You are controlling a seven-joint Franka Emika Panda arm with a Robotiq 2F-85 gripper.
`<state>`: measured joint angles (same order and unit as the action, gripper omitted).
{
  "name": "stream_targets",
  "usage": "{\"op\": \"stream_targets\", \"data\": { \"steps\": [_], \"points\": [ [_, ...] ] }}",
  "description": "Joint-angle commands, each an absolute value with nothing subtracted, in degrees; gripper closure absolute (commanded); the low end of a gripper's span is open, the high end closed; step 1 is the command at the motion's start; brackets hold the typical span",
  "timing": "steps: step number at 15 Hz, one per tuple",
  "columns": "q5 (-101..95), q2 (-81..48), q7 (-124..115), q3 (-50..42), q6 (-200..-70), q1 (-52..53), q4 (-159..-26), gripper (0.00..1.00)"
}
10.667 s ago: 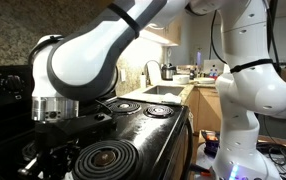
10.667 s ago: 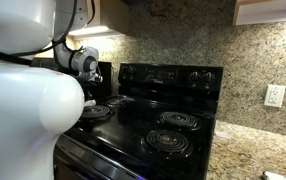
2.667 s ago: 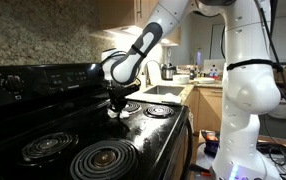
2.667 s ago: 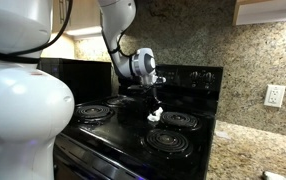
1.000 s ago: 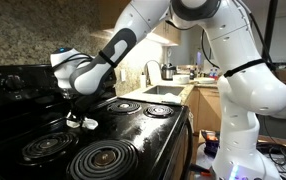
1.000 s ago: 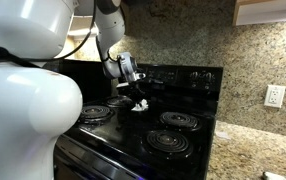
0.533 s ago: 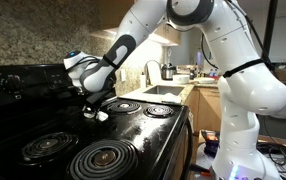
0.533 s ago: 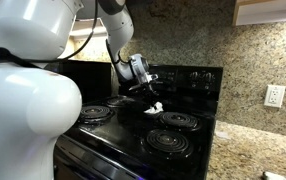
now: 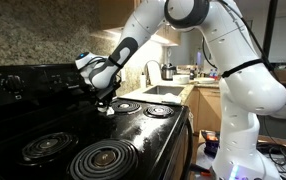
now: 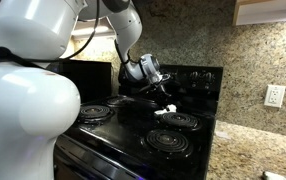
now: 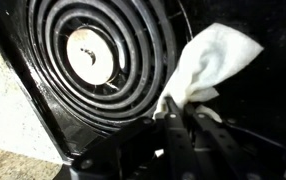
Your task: Use the white napkin to wipe the stove
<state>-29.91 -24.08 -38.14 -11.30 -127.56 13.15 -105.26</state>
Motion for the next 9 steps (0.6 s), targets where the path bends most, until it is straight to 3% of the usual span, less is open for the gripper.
{"op": "stream_targets", "data": {
  "steps": [1,9],
  "points": [
    [-30.19,-25.7,-39.76,-9.45,-126.45,12.49,-105.05,0.92],
    [-29.96,-30.98,-39.58,-4.86,-127.79,15.82,-98.04,0.92]
  ]
}}
